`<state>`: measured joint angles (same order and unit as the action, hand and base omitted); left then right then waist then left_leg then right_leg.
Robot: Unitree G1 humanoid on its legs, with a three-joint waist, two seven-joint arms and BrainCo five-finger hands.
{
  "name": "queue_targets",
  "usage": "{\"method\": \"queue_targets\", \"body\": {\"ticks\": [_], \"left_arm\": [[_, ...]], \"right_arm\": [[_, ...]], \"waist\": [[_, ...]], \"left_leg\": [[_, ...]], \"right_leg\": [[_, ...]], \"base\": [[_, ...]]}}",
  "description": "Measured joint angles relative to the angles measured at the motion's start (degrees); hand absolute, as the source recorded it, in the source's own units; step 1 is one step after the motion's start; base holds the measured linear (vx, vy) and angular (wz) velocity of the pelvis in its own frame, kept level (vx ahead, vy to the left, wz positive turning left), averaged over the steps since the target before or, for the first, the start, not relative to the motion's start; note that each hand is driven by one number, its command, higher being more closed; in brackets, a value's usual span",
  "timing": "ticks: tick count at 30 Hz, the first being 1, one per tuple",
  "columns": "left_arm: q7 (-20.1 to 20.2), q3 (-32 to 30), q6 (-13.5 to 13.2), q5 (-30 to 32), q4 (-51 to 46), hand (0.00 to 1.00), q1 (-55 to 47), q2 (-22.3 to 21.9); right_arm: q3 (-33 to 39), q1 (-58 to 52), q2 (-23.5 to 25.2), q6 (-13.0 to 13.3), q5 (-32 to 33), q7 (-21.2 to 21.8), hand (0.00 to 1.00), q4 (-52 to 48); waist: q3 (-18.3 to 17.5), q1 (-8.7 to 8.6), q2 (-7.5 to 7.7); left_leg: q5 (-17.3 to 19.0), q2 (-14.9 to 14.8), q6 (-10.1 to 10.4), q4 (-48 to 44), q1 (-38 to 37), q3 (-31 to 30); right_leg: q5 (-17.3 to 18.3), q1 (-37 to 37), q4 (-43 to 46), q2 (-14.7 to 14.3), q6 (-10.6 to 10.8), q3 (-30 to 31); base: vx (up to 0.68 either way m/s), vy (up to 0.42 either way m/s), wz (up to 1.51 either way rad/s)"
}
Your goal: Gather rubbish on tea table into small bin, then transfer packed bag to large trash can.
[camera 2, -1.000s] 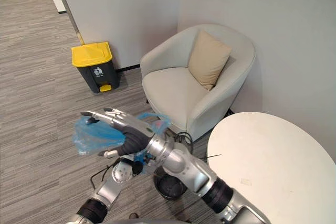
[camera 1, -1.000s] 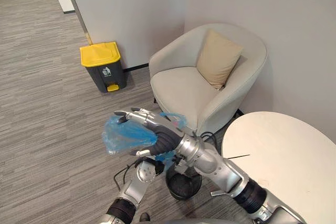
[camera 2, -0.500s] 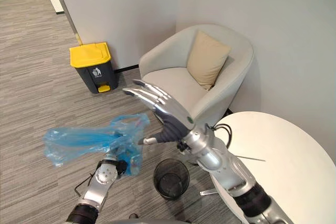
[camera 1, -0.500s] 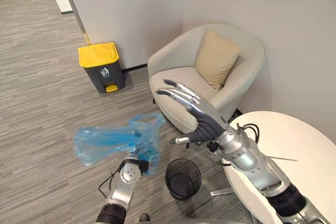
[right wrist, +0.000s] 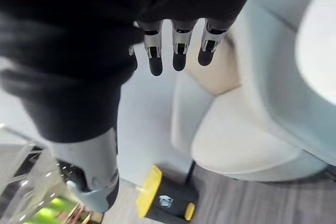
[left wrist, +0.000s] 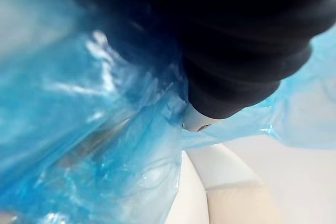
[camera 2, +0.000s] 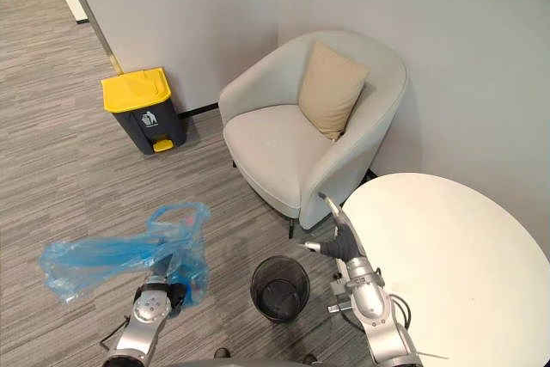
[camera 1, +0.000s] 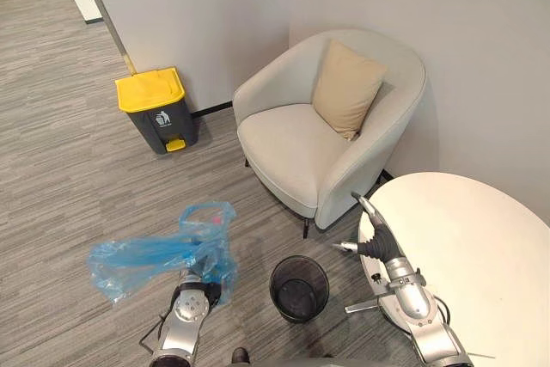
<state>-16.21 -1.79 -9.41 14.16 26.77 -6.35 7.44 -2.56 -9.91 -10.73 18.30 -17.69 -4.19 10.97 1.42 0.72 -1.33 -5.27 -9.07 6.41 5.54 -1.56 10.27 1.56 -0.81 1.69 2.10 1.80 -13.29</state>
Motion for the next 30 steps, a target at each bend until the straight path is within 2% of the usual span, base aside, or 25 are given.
{"method": "queue_targets", "body": {"ticks": [6,10,24,30], "left_arm": [[1.3,-0.8,-0.9,-0.2,2.4,1.0,-3.1,-0.1],[2.7,-0.9,-1.1,-1.2,5.8,1.0,-4.6,-0.5],[6.2,1.3,-1.2,-2.5,13.9,1.0,-6.6,-0.7],[6.2,2.0,-1.9,-2.5,16.1,1.0,-6.5,-1.1]], "right_arm": [[2.8,-0.7,2.1,-1.5,2.2,-0.8,0.0,15.0],[4.2,-0.9,3.8,-3.0,4.3,-0.8,0.0,20.9],[4.8,-1.3,4.9,-3.7,10.4,-0.8,0.0,27.1],[4.4,-0.6,5.1,-4.1,10.4,-0.8,0.0,28.8]], "waist": [[0.2,0.03,0.11],[0.5,0.05,-0.09],[0.9,0.0,0.33],[0.9,0.04,0.45]], "left_leg": [[0.1,0.1,0.1,0.0,0.0,-0.7],[0.2,0.1,0.1,0.0,-0.1,-0.8],[0.4,0.9,-0.2,0.0,-0.2,-1.7],[0.6,1.5,-0.6,-0.1,-0.5,-1.2]], "right_leg": [[0.0,-0.8,-0.8,0.0,0.0,-0.8],[0.1,-1.0,-0.8,0.0,0.1,-0.9],[1.0,-0.9,0.2,1.0,1.0,-1.9],[1.1,-0.9,0.7,1.6,1.2,-1.5]], "base": [[0.02,0.0,0.06],[0.01,0.0,0.02],[0.0,0.005,0.02],[0.01,0.007,-0.03]]}}
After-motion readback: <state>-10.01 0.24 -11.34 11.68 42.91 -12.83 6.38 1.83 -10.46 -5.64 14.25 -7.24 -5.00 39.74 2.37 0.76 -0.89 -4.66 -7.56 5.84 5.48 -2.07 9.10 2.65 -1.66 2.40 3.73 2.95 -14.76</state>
